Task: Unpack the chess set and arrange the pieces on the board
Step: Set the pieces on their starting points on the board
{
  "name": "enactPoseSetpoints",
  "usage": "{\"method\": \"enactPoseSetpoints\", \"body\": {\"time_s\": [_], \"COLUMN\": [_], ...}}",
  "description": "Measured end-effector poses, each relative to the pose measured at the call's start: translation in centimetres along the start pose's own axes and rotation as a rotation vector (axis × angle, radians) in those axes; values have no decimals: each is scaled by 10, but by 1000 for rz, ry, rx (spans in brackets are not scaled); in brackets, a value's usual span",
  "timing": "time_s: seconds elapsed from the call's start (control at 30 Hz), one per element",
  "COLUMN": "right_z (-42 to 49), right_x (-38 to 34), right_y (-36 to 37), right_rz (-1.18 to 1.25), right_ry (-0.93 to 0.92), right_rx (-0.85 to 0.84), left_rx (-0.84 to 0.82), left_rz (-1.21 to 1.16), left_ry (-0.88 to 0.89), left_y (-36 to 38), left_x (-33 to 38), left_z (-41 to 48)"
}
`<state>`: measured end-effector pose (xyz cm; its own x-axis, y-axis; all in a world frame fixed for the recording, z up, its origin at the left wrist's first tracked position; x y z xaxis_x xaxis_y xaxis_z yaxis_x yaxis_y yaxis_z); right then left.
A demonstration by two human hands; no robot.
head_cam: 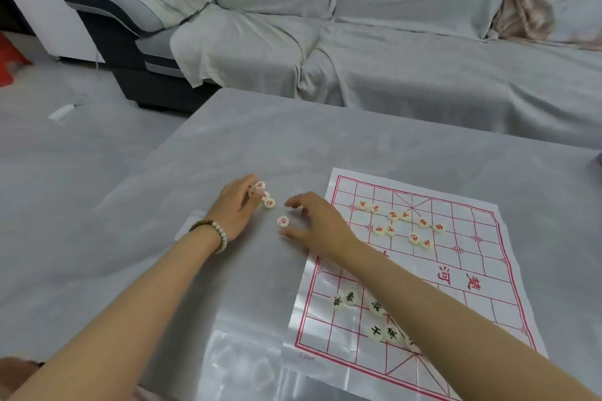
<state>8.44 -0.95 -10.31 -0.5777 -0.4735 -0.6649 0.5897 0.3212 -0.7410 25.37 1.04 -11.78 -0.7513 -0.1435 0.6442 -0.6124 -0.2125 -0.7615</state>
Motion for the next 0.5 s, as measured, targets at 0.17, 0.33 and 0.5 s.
{"method": "enactPoseSetpoints", "body": {"time_s": [0.17, 0.33, 0.5], "right_z": [26, 40, 41], "right_x": [-7, -8, -10], "right_y": [21, 21, 24], "right_rz": [-8, 10, 41], "right_ry": [25, 17, -12], "right_rx": [48, 98, 120], "left_rx": [-39, 94, 89], "left_rz": [34, -60, -180], "left_ry": [64, 134, 100], "left_y": [-4, -17, -20], "left_x": [-14, -16, -18], "left_z": [3, 2, -1]}}
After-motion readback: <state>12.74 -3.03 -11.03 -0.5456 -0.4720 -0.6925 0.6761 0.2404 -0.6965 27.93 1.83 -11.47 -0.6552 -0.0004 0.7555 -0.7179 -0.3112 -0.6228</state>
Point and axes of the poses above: each hand's wrist, its own z-axis towards the middle knuckle, its own y-axis out of the palm, x = y × z, the point moved 6 cm from there along z, towards the middle knuckle, and after that the axes turned 4 degrees about x, right-handed, at the moved point
